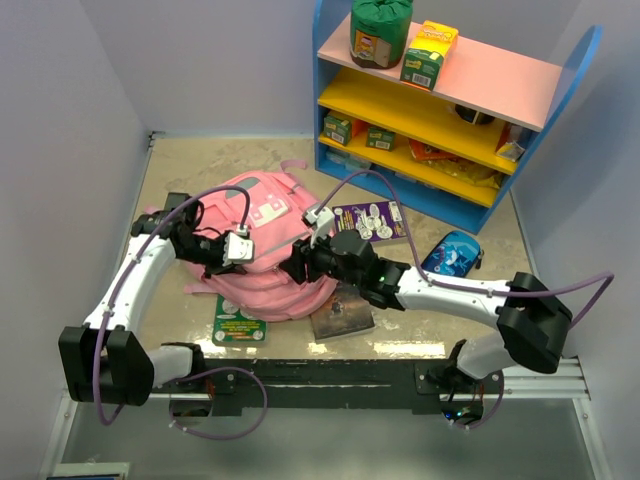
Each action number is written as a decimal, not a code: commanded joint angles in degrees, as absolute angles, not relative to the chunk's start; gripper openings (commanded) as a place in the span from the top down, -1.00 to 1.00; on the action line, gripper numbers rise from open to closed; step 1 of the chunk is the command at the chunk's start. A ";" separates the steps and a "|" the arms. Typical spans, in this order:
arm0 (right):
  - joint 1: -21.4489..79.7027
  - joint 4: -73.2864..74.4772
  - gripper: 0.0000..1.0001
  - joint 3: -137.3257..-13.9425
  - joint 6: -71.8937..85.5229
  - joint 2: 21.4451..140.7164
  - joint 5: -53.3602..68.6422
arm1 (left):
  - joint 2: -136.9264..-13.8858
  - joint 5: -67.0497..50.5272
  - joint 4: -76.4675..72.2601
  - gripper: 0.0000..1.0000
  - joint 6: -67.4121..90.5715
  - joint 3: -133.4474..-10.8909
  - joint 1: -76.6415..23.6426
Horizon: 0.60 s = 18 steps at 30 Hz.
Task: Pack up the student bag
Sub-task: Zip the student bag at the center of the board.
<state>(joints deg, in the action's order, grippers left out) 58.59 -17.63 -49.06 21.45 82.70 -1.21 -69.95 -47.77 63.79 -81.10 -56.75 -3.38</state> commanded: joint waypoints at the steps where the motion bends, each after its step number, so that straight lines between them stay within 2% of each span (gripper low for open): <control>1: 58.89 -19.60 0.03 -50.45 26.80 82.52 -2.47 | -68.12 -50.36 61.52 0.99 -80.60 -57.04 -2.72; 11: 61.08 -17.84 0.13 -51.77 25.49 86.83 -1.42 | -67.68 -50.01 61.35 0.99 -80.16 -57.13 -2.72; 14: 61.52 -17.76 0.21 -52.38 25.40 88.06 -1.05 | -67.76 -50.10 61.17 0.99 -79.98 -57.13 -2.72; 17: 61.79 -17.58 0.50 -52.65 25.22 88.59 -2.54 | -67.76 -50.19 61.17 0.99 -79.98 -57.04 -2.72; 18: 61.79 -17.32 0.72 -52.39 25.14 88.25 -4.46 | -67.68 -50.10 61.26 0.99 -80.07 -56.95 -2.72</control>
<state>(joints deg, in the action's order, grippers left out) 61.21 -16.78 -50.43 25.17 88.40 -2.00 -69.60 -47.72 63.40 -80.55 -56.47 -3.38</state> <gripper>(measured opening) 0.273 0.143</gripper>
